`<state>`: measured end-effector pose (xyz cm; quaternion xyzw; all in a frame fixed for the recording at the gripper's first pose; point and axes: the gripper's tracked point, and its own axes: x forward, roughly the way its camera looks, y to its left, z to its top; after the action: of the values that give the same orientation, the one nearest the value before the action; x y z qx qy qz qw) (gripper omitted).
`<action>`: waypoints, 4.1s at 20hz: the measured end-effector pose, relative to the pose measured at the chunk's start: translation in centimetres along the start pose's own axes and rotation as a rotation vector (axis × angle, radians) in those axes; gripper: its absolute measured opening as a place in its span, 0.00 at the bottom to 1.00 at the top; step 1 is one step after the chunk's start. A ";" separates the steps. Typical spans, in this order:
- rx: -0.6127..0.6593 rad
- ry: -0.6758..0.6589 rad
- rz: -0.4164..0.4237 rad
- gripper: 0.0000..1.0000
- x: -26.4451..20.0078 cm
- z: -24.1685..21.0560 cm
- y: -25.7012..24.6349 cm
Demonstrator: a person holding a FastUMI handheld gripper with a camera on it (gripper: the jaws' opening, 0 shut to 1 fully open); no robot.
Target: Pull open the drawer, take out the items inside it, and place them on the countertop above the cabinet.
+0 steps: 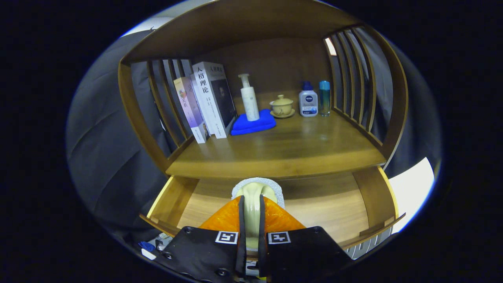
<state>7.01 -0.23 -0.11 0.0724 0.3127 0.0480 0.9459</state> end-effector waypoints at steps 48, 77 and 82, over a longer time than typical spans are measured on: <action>-0.157 -0.402 -0.126 0.98 -2.3 5.1 -0.1; -0.175 -0.281 -0.140 0.98 -4.7 -13.7 -0.9; -0.173 -0.241 -0.158 0.98 -3.1 -14.6 -1.3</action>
<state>-4.16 -0.33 -10.09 -0.0289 0.1966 -0.0088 0.9800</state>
